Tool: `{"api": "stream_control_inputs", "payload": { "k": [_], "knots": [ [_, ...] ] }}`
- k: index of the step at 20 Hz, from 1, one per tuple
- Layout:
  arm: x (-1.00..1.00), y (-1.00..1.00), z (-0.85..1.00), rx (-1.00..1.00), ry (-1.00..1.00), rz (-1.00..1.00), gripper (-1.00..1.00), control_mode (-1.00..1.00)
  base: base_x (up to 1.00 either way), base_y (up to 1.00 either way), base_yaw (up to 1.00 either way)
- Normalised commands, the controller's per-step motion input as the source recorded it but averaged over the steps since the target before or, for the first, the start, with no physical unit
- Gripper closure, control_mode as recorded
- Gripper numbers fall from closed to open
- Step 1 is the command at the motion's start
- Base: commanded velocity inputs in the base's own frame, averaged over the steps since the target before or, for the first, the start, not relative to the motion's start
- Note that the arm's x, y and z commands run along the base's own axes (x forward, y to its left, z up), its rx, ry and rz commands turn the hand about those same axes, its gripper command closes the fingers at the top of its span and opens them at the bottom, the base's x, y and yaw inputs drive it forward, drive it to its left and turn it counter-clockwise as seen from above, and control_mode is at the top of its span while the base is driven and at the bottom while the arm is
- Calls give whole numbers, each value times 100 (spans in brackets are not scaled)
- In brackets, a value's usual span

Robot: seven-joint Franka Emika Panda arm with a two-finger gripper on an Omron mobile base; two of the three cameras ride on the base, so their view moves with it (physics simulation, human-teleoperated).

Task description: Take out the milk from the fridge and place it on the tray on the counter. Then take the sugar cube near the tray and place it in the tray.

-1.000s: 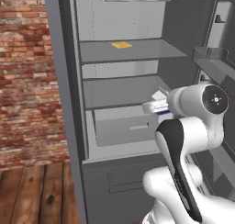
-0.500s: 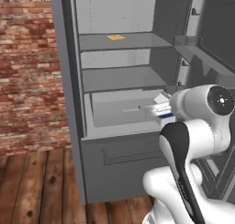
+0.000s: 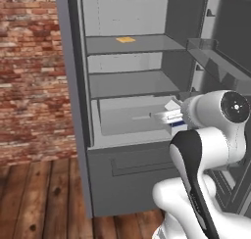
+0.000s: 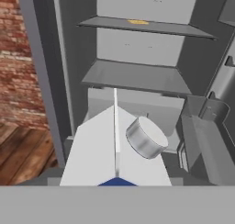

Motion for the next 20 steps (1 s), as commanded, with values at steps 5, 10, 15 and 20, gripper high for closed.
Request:
{"api": "stream_control_inputs", "payload": {
  "k": [5,10,15,20],
  "knots": [
    [0,0,0,0,0,0,100,100,-90,100,0],
    [0,0,0,0,0,0,100,100,35,100,-13],
    [0,0,0,0,0,0,100,100,84,100,-12],
    [0,0,0,0,0,0,100,100,-70,100,-36]
  ]
}}
